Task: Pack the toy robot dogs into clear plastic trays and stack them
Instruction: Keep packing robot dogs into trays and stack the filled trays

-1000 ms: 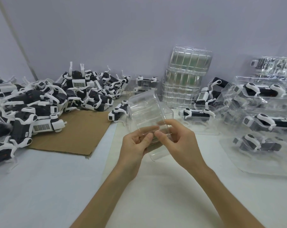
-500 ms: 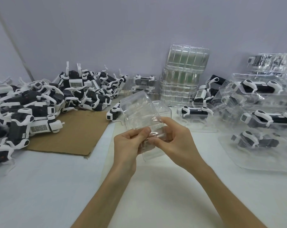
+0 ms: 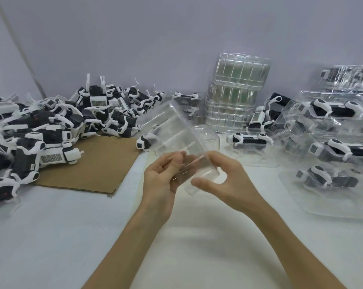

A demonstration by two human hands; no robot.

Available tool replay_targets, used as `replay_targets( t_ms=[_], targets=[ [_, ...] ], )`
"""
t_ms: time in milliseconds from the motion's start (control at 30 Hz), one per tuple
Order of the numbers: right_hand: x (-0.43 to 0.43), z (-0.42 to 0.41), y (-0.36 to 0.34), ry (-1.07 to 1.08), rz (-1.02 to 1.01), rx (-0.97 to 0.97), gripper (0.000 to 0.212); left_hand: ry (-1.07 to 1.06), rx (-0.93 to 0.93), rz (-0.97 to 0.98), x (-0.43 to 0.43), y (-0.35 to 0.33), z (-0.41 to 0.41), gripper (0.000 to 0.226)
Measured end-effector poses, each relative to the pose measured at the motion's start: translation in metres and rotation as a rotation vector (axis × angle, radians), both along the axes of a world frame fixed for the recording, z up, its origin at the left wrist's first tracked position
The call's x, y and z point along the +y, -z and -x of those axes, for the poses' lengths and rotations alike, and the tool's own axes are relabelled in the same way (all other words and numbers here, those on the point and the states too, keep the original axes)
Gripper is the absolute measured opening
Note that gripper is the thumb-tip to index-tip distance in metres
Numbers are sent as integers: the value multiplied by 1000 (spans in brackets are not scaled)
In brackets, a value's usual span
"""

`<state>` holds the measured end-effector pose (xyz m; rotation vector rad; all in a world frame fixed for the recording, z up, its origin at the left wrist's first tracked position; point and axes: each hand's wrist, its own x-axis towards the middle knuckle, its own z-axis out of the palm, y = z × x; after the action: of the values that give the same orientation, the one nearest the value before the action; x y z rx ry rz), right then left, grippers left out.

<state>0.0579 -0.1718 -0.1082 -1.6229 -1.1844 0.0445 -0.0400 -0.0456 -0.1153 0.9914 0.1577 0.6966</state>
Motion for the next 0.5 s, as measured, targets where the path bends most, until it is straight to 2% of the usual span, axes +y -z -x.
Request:
replay_targets(
  t_ms=[67, 167, 267, 400, 500],
  targets=[
    [3, 5, 3, 27, -23, -16, 25, 75, 2, 8, 3, 2, 1, 23],
    [6, 9, 5, 107, -119, 63, 17, 198, 23, -88, 3, 0, 3, 30],
    [5, 9, 6, 101, -117, 54, 12, 287, 82, -108, 2, 2, 1, 35],
    [2, 4, 1, 42, -68, 28, 19, 391, 64, -36, 1, 5, 2, 39],
    [0, 1, 1, -2, -35, 37, 26, 374, 16, 26, -1, 9, 0, 34]
  ],
)
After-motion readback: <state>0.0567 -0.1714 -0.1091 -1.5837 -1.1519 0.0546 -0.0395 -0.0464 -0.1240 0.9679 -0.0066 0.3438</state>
